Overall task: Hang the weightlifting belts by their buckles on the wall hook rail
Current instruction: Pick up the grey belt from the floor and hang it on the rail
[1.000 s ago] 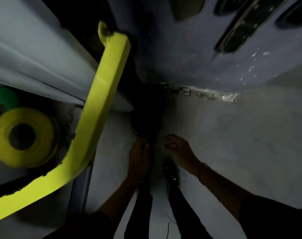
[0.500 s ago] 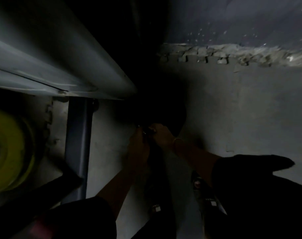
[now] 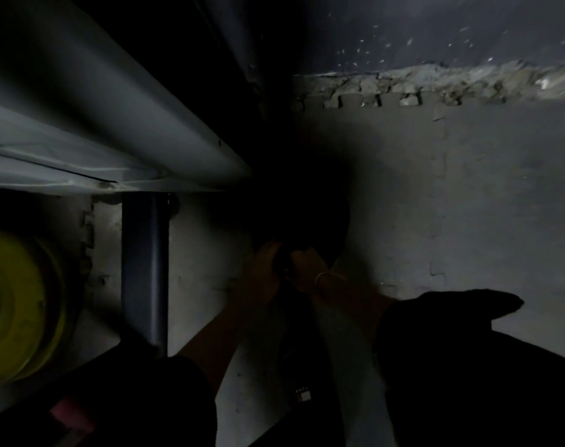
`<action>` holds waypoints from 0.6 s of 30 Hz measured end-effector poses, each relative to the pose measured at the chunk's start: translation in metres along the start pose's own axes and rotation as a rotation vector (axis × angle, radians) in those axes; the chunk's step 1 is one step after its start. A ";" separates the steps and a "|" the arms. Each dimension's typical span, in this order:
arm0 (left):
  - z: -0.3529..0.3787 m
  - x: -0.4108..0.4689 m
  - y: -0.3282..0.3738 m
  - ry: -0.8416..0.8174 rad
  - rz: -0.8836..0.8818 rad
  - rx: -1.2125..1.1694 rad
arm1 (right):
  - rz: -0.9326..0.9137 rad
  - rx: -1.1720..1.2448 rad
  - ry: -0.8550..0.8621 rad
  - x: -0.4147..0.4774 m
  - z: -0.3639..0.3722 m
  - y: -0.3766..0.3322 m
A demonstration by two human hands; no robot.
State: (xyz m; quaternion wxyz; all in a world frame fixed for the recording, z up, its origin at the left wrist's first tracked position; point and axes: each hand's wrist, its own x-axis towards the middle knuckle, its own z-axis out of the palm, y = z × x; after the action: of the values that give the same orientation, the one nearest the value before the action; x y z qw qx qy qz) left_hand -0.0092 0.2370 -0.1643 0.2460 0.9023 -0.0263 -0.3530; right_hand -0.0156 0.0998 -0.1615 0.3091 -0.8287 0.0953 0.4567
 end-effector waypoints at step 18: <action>-0.151 -0.219 0.285 0.223 0.369 0.010 | -0.125 0.637 0.770 -0.345 -0.188 -0.036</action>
State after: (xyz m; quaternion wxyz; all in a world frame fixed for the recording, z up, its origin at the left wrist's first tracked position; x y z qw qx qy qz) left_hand -0.0396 0.0995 0.1996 0.3035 0.9168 -0.1655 -0.1998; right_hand -0.0636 -0.0272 0.2086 0.5160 -0.8056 0.2873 0.0468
